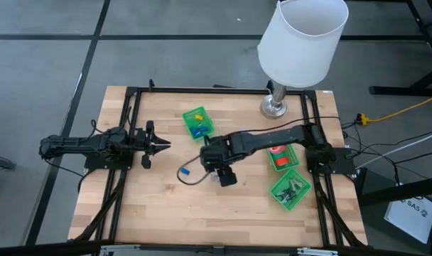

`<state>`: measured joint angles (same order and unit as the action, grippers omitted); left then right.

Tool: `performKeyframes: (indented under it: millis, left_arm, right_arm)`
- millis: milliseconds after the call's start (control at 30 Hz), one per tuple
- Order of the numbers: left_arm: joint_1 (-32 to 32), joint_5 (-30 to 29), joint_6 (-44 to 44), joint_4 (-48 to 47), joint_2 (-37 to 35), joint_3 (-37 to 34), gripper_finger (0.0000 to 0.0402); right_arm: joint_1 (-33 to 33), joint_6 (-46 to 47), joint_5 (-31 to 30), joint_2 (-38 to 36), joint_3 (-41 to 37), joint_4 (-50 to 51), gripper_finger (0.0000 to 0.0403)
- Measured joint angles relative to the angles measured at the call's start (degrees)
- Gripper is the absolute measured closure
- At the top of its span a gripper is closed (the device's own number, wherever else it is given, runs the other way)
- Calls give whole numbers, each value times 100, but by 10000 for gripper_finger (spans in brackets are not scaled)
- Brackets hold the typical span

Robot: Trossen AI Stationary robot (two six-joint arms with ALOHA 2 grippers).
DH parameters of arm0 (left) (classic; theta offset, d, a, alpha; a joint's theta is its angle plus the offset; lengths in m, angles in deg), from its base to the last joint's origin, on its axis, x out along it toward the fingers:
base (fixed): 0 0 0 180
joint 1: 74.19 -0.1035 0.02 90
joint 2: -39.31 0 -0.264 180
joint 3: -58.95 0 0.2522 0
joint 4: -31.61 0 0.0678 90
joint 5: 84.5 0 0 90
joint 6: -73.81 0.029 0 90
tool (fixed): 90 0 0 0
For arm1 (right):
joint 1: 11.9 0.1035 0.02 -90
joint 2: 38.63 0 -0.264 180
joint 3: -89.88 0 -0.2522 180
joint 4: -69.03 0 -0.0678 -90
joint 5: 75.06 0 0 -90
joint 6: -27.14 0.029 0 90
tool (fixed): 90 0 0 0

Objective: Pick and place Stapler, Stapler remover, tape
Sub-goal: Put the gray staple remover into the bottom left green bin

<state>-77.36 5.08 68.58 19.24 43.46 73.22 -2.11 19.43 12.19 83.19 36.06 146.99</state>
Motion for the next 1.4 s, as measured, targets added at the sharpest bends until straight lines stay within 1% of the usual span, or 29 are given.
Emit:
performKeyframes:
  millis: [133,233,367,400,467,533,800,933,1200,1333,1400]
  left_arm:
    - [0,2,0,10,-2,-2,343]
    - [2,2,0,9,-2,0,343]
    - [1,-1,0,7,-2,1,343]
    - [-1,2,0,9,-2,-2,343]
    - [-1,0,0,10,-1,0,343]
    - [1,2,0,7,-2,0,343]
    - [1,2,0,9,-2,0,343]
    - [-1,2,0,7,0,1,343]
    - [0,2,0,8,0,1,343]
    - [-1,2,0,7,-2,1,343]
    - [1,2,0,7,-2,-1,343]
  right_arm:
    - [165,25,-348,-509,-1002,-308,194]
    - [232,368,-367,-858,-1817,-795,194]
    - [233,425,-372,-1140,-2727,-1586,194]
    - [233,395,-438,-1201,-2922,-1772,194]
    - [233,362,-763,-1303,-3256,-2123,194]
    - [231,265,-1011,-1385,-3479,-2259,194]
    - [182,-41,-2334,-1407,-3589,-2193,194]
    - [115,-175,-2418,-1379,-3589,-2095,194]
    - [53,-636,-2436,-1069,-3589,-2067,194]
    - [49,-1070,-2879,-926,-3589,-2145,194]
    - [48,-1401,-2932,-886,-3589,-2241,194]
